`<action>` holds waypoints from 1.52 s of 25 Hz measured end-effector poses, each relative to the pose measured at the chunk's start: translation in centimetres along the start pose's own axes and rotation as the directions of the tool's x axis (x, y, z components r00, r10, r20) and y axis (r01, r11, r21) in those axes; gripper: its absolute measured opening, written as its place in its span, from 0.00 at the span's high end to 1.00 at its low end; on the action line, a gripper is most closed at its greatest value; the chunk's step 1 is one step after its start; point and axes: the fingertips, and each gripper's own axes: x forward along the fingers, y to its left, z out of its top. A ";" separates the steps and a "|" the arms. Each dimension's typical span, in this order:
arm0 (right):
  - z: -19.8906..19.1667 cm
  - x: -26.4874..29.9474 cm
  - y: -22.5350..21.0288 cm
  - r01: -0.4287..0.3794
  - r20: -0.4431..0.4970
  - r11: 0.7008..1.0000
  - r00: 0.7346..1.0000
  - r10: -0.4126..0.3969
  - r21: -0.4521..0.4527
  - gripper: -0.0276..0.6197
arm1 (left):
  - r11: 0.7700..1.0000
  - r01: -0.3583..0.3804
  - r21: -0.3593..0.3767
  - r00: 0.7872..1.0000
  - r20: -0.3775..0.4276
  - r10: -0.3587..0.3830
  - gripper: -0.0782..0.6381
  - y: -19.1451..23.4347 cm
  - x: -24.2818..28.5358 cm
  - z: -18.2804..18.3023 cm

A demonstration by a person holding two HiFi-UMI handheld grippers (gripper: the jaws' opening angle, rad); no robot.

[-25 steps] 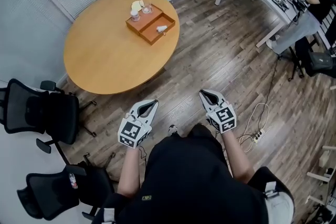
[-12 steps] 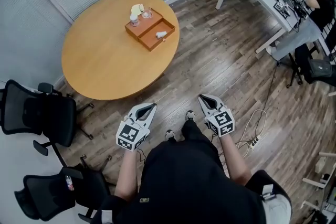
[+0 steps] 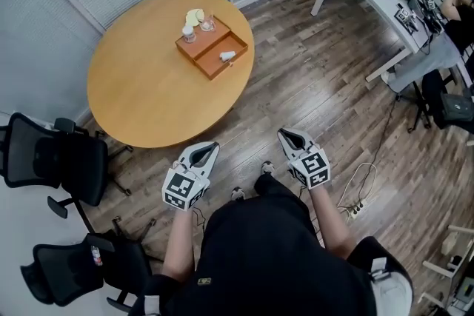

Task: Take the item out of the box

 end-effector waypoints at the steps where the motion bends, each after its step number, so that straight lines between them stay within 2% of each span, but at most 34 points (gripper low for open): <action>1: 0.2 0.2 -0.6 -0.006 0.001 1.000 1.000 0.006 -0.001 0.94 | 1.000 -0.006 -0.001 1.000 0.000 0.006 0.88 0.1 0.5 0.3; 19: 0.1 1.0 -10.4 -0.093 -0.008 0.996 0.996 0.092 -0.016 0.94 | 0.994 -0.106 -0.026 0.994 -0.010 0.106 0.88 -0.7 8.3 3.5; 38: -0.6 2.4 -15.8 -0.171 -0.007 0.985 0.985 0.171 -0.020 0.94 | 0.983 -0.182 -0.031 0.983 -0.022 0.181 0.88 -1.4 13.2 4.8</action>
